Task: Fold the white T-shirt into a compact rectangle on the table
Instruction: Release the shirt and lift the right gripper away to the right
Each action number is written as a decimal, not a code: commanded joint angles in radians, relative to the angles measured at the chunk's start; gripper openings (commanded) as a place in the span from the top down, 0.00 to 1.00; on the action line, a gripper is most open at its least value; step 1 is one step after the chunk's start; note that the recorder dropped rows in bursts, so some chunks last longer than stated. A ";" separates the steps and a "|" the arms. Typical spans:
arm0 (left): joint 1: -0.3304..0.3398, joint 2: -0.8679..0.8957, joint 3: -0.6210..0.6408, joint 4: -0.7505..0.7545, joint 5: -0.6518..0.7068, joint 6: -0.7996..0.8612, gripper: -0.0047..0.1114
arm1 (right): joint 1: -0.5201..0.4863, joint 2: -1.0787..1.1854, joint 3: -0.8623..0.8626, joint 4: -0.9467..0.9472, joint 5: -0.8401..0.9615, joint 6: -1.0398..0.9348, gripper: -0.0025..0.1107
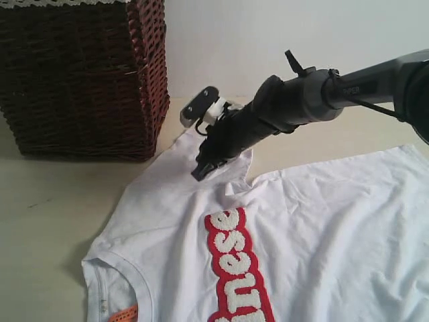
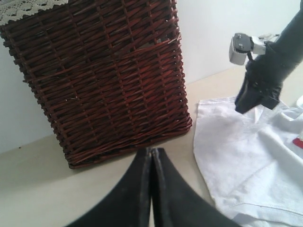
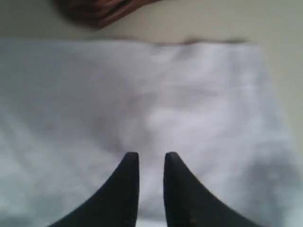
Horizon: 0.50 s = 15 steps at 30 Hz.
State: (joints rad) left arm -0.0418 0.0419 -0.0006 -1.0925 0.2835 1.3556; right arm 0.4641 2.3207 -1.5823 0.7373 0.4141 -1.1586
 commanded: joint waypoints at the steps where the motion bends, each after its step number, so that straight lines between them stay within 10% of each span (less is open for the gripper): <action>1: -0.002 -0.007 0.001 0.000 -0.002 0.001 0.96 | -0.001 0.015 0.001 -0.079 0.218 0.008 0.95; 15: -0.002 -0.007 0.001 0.000 -0.002 0.001 0.96 | -0.001 0.138 -0.003 -0.109 -0.220 0.063 0.98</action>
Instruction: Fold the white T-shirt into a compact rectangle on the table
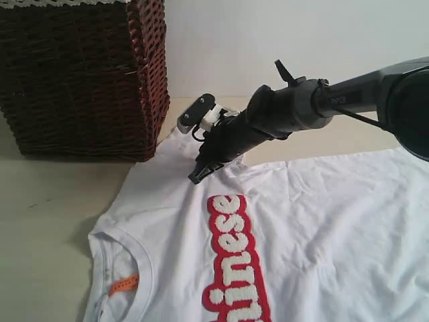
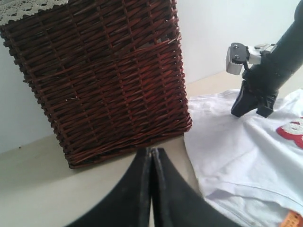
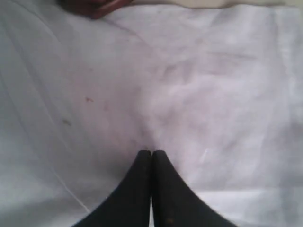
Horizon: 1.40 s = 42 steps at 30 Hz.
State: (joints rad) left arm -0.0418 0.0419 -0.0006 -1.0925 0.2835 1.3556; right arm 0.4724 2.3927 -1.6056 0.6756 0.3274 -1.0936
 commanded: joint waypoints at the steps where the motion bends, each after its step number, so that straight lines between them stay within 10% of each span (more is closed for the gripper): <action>1: -0.002 -0.007 0.001 0.000 -0.002 0.001 0.96 | -0.009 0.066 0.016 -0.047 -0.180 -0.002 0.98; 16: -0.002 -0.007 0.001 0.000 -0.002 0.001 0.96 | -0.009 -0.060 0.012 -0.021 -0.213 0.078 0.91; 29: -0.002 -0.007 0.001 0.000 -0.002 0.001 0.96 | -0.052 -0.499 0.131 -0.278 0.534 0.002 0.64; 35: -0.002 -0.007 0.001 0.000 -0.002 0.001 0.96 | -0.267 -0.670 0.251 -0.596 0.894 -0.405 0.64; 42: -0.002 -0.007 0.001 0.000 -0.002 0.001 0.96 | -0.659 -0.684 0.392 -0.429 0.894 -0.915 0.64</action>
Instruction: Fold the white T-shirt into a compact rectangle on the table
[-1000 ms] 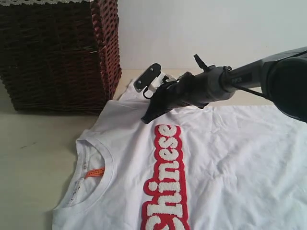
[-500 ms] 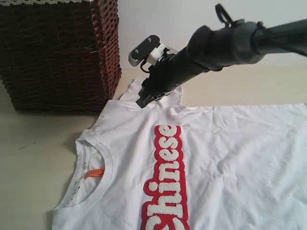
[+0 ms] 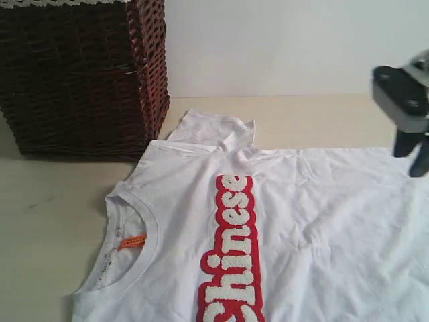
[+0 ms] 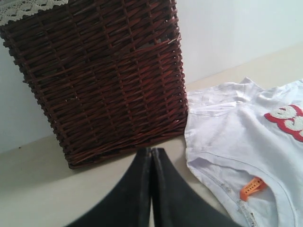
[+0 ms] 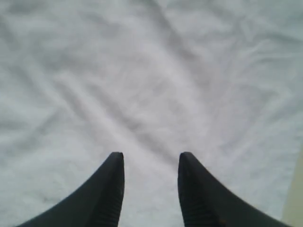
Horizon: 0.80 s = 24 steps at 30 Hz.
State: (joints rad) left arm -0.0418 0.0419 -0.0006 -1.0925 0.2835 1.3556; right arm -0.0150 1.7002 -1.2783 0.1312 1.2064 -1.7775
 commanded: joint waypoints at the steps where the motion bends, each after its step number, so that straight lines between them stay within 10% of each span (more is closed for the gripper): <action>1: -0.002 -0.007 0.001 0.000 -0.002 0.001 0.96 | -0.210 0.021 0.076 0.139 0.015 -0.232 0.64; 6: -0.002 -0.007 0.001 0.000 -0.002 0.001 0.96 | -0.313 0.075 0.106 0.060 0.015 -0.077 0.59; 13: -0.002 -0.007 0.001 0.000 -0.002 0.001 0.96 | -0.397 0.110 0.192 -0.033 -0.183 0.081 0.09; 24: -0.002 -0.007 0.001 0.000 -0.002 0.001 0.96 | -0.586 0.174 0.208 0.006 -0.171 -0.341 0.06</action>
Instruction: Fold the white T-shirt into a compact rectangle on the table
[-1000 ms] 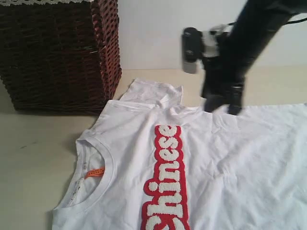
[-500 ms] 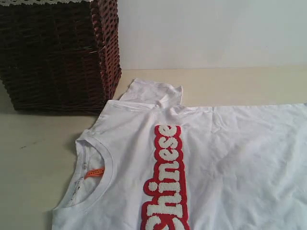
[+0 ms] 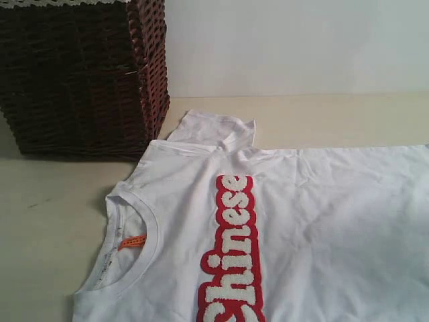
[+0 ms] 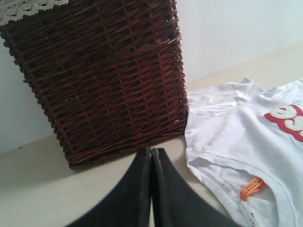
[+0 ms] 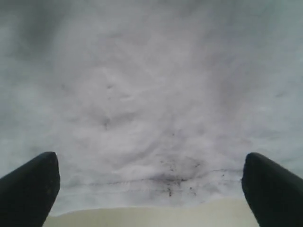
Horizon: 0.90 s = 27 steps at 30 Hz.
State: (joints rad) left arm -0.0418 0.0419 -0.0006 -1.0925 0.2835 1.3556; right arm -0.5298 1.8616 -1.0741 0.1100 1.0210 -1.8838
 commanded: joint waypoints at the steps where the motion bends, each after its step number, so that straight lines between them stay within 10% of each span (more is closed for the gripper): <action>1: -0.002 -0.007 0.001 0.000 -0.002 0.001 0.96 | -0.084 0.021 0.004 0.027 0.005 -0.235 0.06; 27: -0.002 -0.007 0.001 0.000 -0.002 0.001 0.96 | -0.128 0.079 0.004 0.205 -0.160 -0.233 0.06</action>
State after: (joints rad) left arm -0.0418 0.0419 -0.0006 -1.0925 0.2835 1.3556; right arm -0.6544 1.9356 -1.0741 0.2706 0.8679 -2.0959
